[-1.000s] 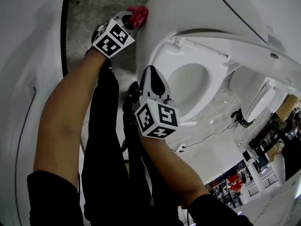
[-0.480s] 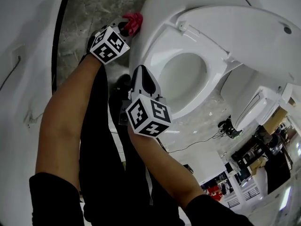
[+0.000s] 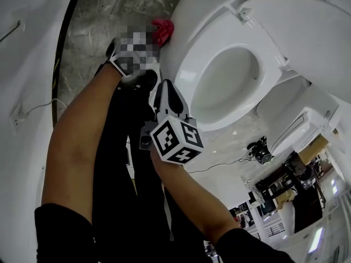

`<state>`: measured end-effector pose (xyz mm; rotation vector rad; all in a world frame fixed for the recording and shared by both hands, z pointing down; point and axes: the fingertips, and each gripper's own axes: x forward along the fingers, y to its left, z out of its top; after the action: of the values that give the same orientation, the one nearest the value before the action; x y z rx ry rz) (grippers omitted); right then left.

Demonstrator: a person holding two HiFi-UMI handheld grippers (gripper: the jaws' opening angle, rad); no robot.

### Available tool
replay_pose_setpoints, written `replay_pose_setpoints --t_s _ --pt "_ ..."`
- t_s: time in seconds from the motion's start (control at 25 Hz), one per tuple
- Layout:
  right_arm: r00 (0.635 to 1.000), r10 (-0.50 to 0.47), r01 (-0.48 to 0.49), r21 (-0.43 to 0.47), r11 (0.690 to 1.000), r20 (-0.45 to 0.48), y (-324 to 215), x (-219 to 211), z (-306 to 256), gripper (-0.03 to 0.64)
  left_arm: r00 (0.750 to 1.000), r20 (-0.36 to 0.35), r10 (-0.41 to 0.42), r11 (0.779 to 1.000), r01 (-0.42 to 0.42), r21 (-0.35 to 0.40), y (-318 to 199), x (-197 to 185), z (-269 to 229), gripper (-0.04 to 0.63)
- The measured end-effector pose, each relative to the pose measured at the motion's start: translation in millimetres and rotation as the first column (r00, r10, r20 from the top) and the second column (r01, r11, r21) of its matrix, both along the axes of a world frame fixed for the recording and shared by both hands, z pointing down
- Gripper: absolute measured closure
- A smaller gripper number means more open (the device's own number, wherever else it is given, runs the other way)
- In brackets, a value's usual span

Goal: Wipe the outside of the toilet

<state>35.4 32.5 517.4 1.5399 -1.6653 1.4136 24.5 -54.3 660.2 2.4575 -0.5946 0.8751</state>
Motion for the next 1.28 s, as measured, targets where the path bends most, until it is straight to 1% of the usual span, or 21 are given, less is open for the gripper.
replay_pose_setpoints --t_s 0.24,0.4,0.56,0.6,0.64,0.68,0.72,0.76,0.8,0.84,0.88,0.92,0.96,1.04,1.08,1.12,1.16,1.2,1.28 --pt "0.998 0.058 -0.058 -0.034 0.998 -0.006 33.3 0.5 11.6 0.583 0.999 -0.023 0.022 0.999 -0.023 -0.031 43.8 3.7 4.6 0.511" --pt "0.998 0.066 -0.067 -0.058 0.996 -0.019 50.9 1.0 19.1 0.583 0.998 -0.03 0.063 0.994 -0.065 -0.083 83.1 8.5 11.4 0.511" --pt "0.996 0.085 -0.087 -0.083 0.993 -0.031 62.5 2.9 23.6 0.583 0.996 -0.052 0.069 0.988 -0.076 -0.134 120.9 16.1 13.1 0.511" --pt "0.996 0.08 -0.083 -0.088 0.993 -0.037 64.7 3.4 24.0 0.583 0.995 -0.057 0.083 0.985 -0.091 -0.148 130.2 18.6 13.6 0.511" --pt "0.997 0.067 -0.071 -0.086 0.994 -0.045 66.0 3.3 23.2 0.583 0.991 -0.062 0.118 0.978 -0.127 -0.164 142.0 22.1 14.2 0.511" --pt "0.997 0.053 -0.057 -0.078 0.995 -0.051 66.2 2.5 21.0 0.583 0.982 -0.068 0.179 0.965 -0.188 -0.182 157.0 26.7 14.6 0.511" --pt "0.998 0.043 -0.047 -0.069 0.997 -0.052 65.6 0.9 17.9 0.583 0.964 -0.074 0.255 0.943 -0.264 -0.202 173.9 32.1 14.2 0.511" --pt "0.998 0.041 -0.043 -0.06 0.997 -0.048 64.6 -1.2 14.4 0.583 0.943 -0.084 0.322 0.916 -0.333 -0.223 190.2 37.4 12.7 0.511" --pt "0.998 0.041 -0.043 -0.056 0.998 -0.041 63.6 -3.5 10.1 0.583 0.927 -0.095 0.363 0.893 -0.376 -0.247 203.8 41.3 9.6 0.511" --pt "0.999 0.04 -0.041 -0.055 0.998 -0.032 62.4 -5.9 4.7 0.583 0.922 -0.106 0.373 0.88 -0.387 -0.274 213.7 42.6 5.2 0.511" --pt "0.999 0.037 -0.038 -0.055 0.998 -0.021 60.2 -8.2 -1.9 0.583 0.927 -0.11 0.358 0.877 -0.375 -0.3 219.4 41.1 0.2 0.511" --pt "0.999 0.033 -0.033 -0.055 0.998 -0.006 56.9 -10.3 -9.1 0.583 0.938 -0.106 0.33 0.881 -0.347 -0.323 220.5 37.5 -4.9 0.511" --pt "1.0 0.028 -0.028 -0.056 0.998 0.011 52.4 -11.9 -16.2 0.583 0.952 -0.098 0.291 0.888 -0.306 -0.342 216.0 32.7 -9.5 0.509" --pt "0.999 0.024 -0.022 -0.055 0.998 0.042 39.3 -13.8 -28.8 0.583 0.982 -0.073 0.174 0.915 -0.189 -0.356 185.9 18.9 -16.7 0.508" --pt "0.998 0.026 -0.023 -0.047 0.999 0.053 30.1 -14.5 -34.6 0.583 0.992 -0.057 0.11 0.93 -0.123 -0.346 161.4 9.4 -19.8 0.508" --pt "0.998 0.029 -0.027 -0.037 0.999 0.062 19.8 -15.5 -40.8 0.583 0.997 -0.042 0.057 0.943 -0.068 -0.327 134.4 -1.3 -23.5 0.508" --pt "0.997 0.035 -0.034 -0.025 0.999 0.071 8.2 -16.7 -46.8 0.583 0.999 -0.028 0.025 0.953 -0.032 -0.302 106.5 -12.0 -27.8 0.508" --pt "0.996 0.045 -0.044 -0.01 0.999 0.079 -5.1 -17.7 -52.0 0.583 1.0 -0.013 0.013 0.962 -0.016 -0.271 77.3 -21.9 -32.2 0.508" --pt "0.993 0.077 -0.08 0.021 0.997 0.091 -35.3 -16.6 -57.8 0.583 1.0 0.014 0.022 0.98 -0.018 -0.196 12.0 -35.3 -41.4 0.508"
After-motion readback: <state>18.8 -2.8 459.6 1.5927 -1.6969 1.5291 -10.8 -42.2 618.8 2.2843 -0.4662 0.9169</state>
